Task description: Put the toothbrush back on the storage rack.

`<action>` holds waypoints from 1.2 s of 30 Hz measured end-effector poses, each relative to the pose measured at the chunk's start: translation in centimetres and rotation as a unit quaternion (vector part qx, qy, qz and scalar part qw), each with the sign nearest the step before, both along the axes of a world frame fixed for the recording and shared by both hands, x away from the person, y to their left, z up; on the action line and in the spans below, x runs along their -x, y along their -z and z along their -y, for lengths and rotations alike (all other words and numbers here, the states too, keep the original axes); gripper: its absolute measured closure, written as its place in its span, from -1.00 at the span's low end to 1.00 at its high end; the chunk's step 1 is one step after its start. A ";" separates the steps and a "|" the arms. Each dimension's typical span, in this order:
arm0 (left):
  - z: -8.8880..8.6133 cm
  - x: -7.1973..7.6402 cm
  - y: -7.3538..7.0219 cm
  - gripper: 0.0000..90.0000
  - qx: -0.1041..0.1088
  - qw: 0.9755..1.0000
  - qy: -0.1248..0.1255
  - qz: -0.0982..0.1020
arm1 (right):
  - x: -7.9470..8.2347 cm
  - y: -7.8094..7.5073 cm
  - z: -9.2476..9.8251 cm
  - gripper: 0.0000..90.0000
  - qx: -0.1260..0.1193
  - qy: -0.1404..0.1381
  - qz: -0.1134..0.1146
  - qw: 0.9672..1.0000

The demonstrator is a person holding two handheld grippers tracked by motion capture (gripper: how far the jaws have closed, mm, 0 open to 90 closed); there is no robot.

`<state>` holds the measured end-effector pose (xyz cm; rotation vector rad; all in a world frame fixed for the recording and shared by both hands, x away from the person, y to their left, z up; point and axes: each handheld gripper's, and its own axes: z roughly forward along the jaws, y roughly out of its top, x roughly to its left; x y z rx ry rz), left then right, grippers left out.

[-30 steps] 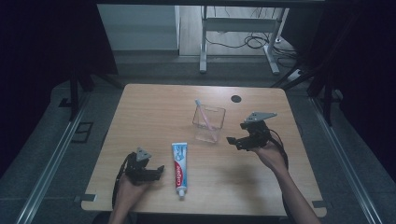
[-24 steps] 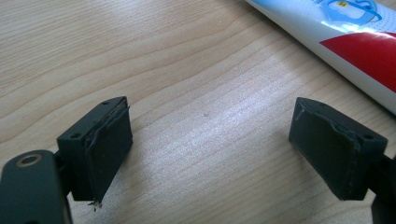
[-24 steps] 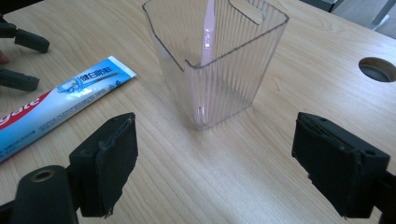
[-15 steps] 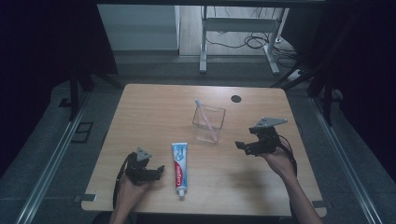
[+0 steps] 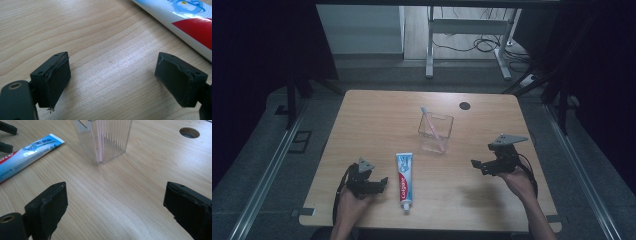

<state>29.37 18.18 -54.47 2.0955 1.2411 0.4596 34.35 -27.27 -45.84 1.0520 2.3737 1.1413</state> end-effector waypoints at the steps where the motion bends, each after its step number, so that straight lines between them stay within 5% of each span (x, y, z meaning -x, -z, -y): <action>1: 0.0 0.0 0.0 -0.71 0.000 1.000 -0.001 0.000 | 0.2 0.1 0.1 -0.93 0.000 0.003 0.001 1.000; 36: 0.1 0.0 0.0 -0.71 -0.002 1.000 -0.002 -0.001 | 4.8 5.5 2.9 -0.93 0.007 0.033 -0.005 0.999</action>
